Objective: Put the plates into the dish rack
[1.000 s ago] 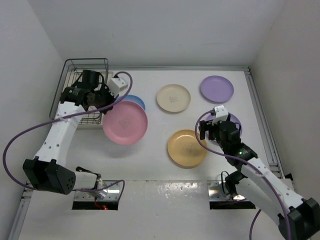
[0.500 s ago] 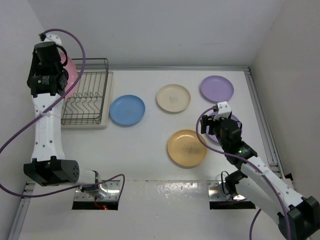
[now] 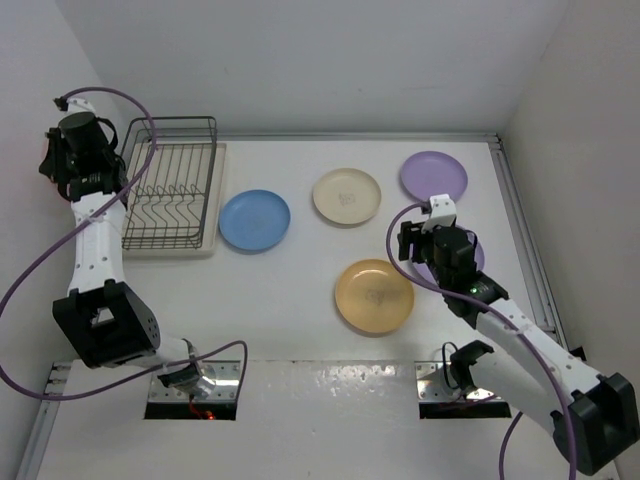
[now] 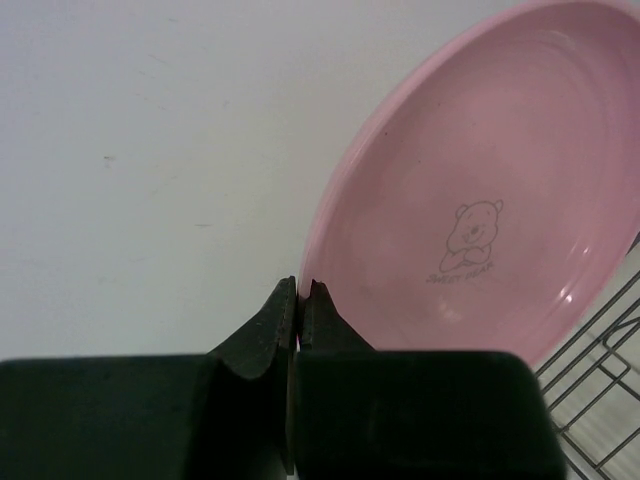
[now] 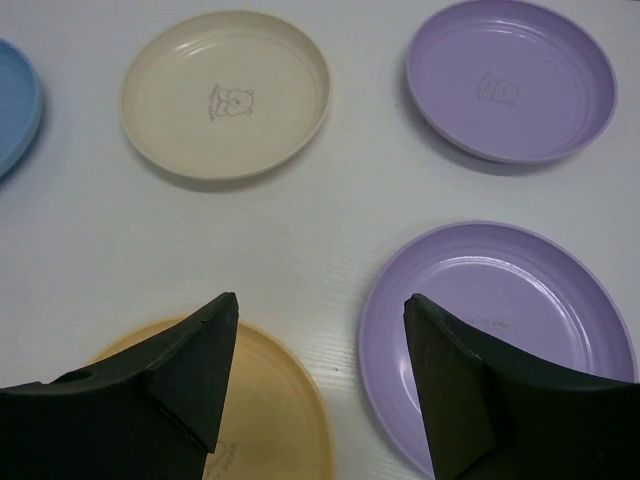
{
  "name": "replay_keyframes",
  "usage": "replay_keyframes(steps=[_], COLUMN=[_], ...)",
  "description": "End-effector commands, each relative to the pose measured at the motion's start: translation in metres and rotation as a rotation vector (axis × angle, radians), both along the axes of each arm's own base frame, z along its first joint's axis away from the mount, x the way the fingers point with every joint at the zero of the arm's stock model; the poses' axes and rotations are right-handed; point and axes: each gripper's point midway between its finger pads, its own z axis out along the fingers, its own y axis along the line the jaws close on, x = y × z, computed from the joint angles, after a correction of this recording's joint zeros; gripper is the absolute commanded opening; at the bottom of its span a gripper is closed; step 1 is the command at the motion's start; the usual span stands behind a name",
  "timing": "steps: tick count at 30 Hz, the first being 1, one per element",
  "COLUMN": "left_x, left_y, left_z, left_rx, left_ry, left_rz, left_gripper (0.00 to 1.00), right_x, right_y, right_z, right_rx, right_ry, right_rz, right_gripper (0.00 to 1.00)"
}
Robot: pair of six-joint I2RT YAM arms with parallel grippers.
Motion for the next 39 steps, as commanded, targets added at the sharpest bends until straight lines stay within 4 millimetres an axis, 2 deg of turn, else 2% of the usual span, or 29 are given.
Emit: replay_keyframes(steps=[1,6,10,11,13,14,15,16,20,22,25,26,28,30,31,32,33,35,37,38,39], left_x=[0.014,0.022,0.028,0.026,0.029,0.034,0.028,0.033,0.030,0.030,0.036,0.038,0.041,0.045,0.046,0.047,0.047,0.047,0.048,0.047,0.046], left_y=[0.000,-0.002,-0.006,-0.005,-0.006,-0.009,-0.007,-0.009,-0.008,-0.008,-0.018,-0.024,-0.030,-0.035,-0.035,-0.036,-0.036,-0.031,-0.034,-0.037,-0.037], left_z=[0.021,-0.005,-0.016,-0.025,-0.026,-0.033,-0.040,-0.043,-0.048,-0.061,-0.078,-0.089,-0.095,-0.116,-0.108,-0.116,-0.113,-0.110,-0.110,-0.101,-0.102], left_rx=[0.031,-0.028,-0.053,-0.055,-0.023,-0.016,-0.005,0.005,0.015,0.006,-0.024,-0.043,-0.057,-0.100,-0.104,-0.123,-0.129,-0.133,-0.141,-0.140,-0.143], left_ry=[-0.139,-0.114,-0.103,-0.093,-0.083,-0.066,-0.048,-0.045,-0.029,0.001,0.028,0.057,0.082,0.130,0.112,0.138,0.124,0.114,0.113,0.089,0.097], left_rz=[-0.070,-0.087,-0.104,-0.091,-0.100,-0.105,-0.076,-0.079,-0.047,-0.047,-0.091,-0.111,-0.141,-0.154,-0.151,-0.147,-0.144,-0.123,-0.146,-0.166,-0.166], left_gripper=[0.00,0.00,0.00,0.00,0.00,0.00,0.00,0.00,0.00,0.00,0.00,0.00,0.00,0.00,0.00,0.18,0.29,0.46,0.49,0.51,0.59], right_x=[0.007,0.004,0.001,0.001,0.000,0.000,-0.001,-0.001,-0.002,-0.002,-0.002,-0.002,0.000,0.002,0.001,0.004,0.007,0.005,0.006,0.007,0.007], right_y=[0.010,0.007,0.004,0.004,0.003,0.002,0.002,0.001,0.000,0.000,0.002,0.002,0.003,0.004,0.004,0.008,0.010,0.013,0.016,0.017,0.018], right_z=[0.031,0.027,0.021,0.021,0.022,0.021,0.020,0.020,0.020,0.017,0.014,0.013,0.010,0.007,0.005,0.003,0.010,0.001,-0.002,-0.002,-0.004], right_rx=[0.072,0.052,0.043,0.043,0.044,0.043,0.040,0.037,0.032,0.032,0.045,0.045,0.048,0.045,0.036,0.039,0.047,0.035,0.036,0.045,0.048], right_ry=[-0.056,-0.044,-0.032,-0.034,-0.040,-0.041,-0.040,-0.043,-0.041,-0.034,-0.025,-0.027,-0.016,0.002,0.023,0.040,0.030,0.091,0.109,0.110,0.120], right_rz=[0.001,-0.020,-0.028,-0.029,-0.033,-0.034,-0.033,-0.032,-0.034,-0.035,-0.035,-0.036,-0.037,-0.042,-0.041,-0.038,-0.037,-0.025,-0.016,-0.015,-0.018], right_gripper=[0.68,0.68,0.68,0.68,0.68,0.68,0.68,0.68,0.68,0.68,0.68,0.68,0.73,0.78,0.80,0.86,0.89,0.92,0.94,0.94,0.95])
